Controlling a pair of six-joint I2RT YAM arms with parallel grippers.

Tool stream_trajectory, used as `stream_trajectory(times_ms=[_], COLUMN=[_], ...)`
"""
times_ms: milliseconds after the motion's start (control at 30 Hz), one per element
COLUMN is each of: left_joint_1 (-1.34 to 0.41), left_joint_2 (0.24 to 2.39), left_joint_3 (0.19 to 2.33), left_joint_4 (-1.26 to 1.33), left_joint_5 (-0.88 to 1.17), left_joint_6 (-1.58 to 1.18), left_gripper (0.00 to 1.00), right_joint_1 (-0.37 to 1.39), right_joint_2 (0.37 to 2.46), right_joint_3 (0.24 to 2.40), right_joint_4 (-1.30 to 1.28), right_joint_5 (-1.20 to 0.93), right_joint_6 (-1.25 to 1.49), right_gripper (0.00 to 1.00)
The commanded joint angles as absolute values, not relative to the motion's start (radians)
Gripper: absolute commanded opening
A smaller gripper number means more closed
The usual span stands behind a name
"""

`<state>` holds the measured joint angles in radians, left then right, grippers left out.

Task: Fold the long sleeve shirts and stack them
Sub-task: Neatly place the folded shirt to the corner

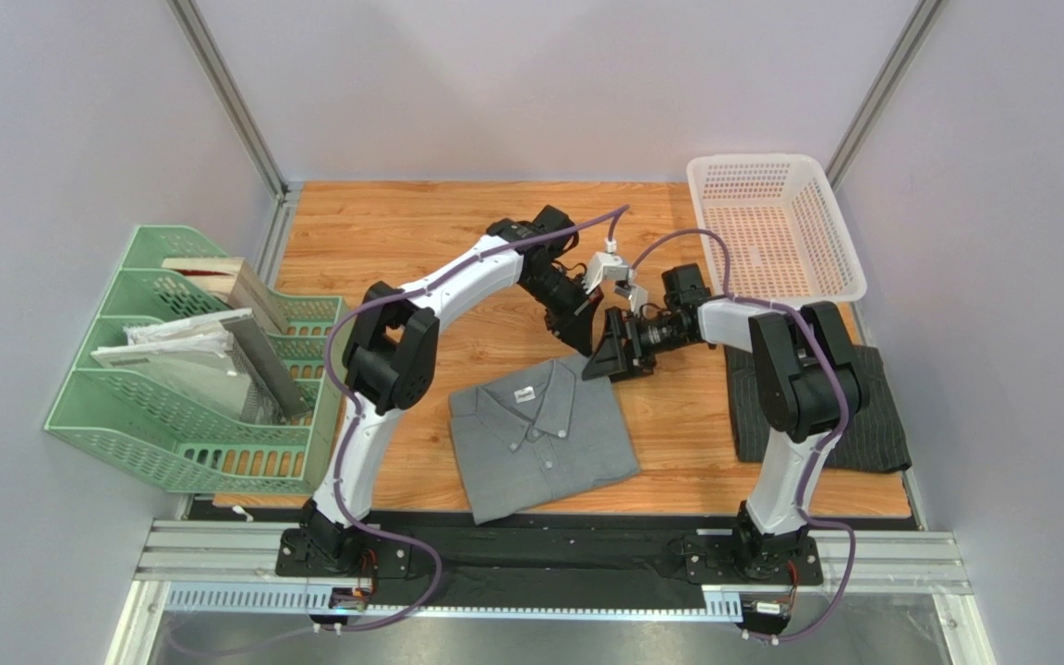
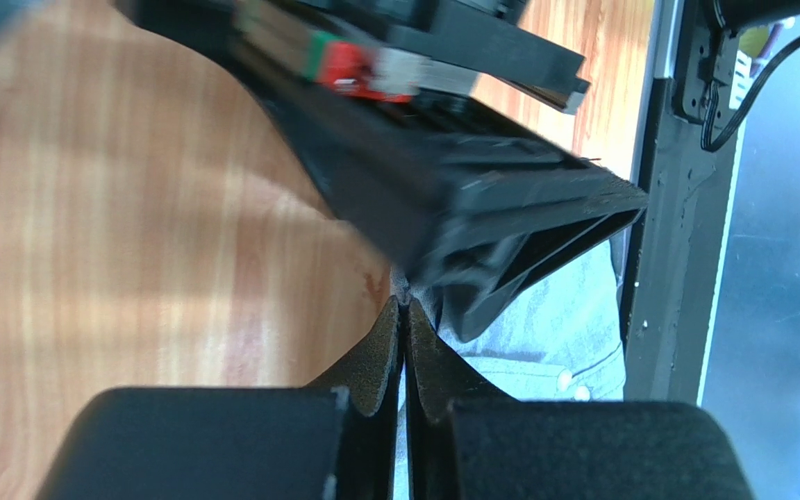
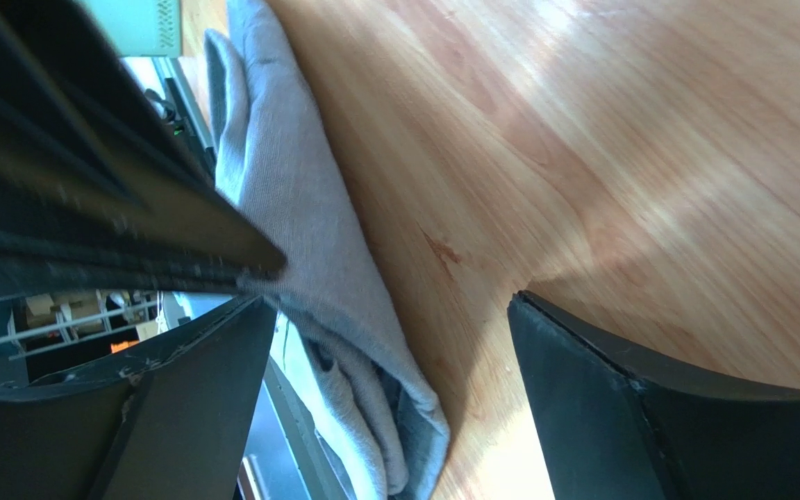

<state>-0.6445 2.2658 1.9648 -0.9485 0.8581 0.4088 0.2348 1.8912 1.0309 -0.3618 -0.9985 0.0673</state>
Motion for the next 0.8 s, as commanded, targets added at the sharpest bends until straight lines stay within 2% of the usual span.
stream_trajectory(times_ms=[0, 367, 467, 533, 667, 700, 733, 767], left_joint_1=[-0.621, -0.612, -0.611, -0.611, -0.611, -0.611, -0.611, -0.611], left_joint_2=[2.204, 2.168, 2.155, 2.145, 2.12, 2.115, 2.111, 2.096], left_joint_3=[1.985, 1.922, 1.887, 1.875, 1.844, 1.844, 1.842, 1.842], left_joint_4=[-0.902, -0.827, -0.798, -0.776, -0.739, -0.739, -0.738, -0.741], left_joint_5=[0.917, 0.91, 0.91, 0.905, 0.899, 0.9, 0.905, 0.902], left_joint_6=[0.408, 0.376, 0.359, 0.348, 0.311, 0.307, 0.293, 0.291], left_gripper=[0.0, 0.0, 0.0, 0.0, 0.0, 0.0, 0.13, 0.21], right_joint_1=[0.249, 0.285, 0.296, 0.296, 0.293, 0.291, 0.281, 0.272], right_joint_2=[1.907, 1.894, 1.91, 1.91, 1.847, 1.801, 1.78, 1.761], right_joint_3=[0.977, 0.905, 0.896, 0.891, 0.884, 0.891, 0.92, 0.946], right_joint_4=[-0.273, -0.239, -0.23, -0.229, -0.27, -0.3, -0.412, -0.484], right_joint_5=[-1.037, -1.092, -1.098, -1.101, -1.089, -1.077, -1.063, -1.021], right_joint_6=[0.038, 0.032, 0.044, 0.057, 0.071, 0.057, 0.028, 0.003], right_gripper=[0.9, 0.76, 0.66, 0.53, 0.0, 0.0, 0.0, 0.0])
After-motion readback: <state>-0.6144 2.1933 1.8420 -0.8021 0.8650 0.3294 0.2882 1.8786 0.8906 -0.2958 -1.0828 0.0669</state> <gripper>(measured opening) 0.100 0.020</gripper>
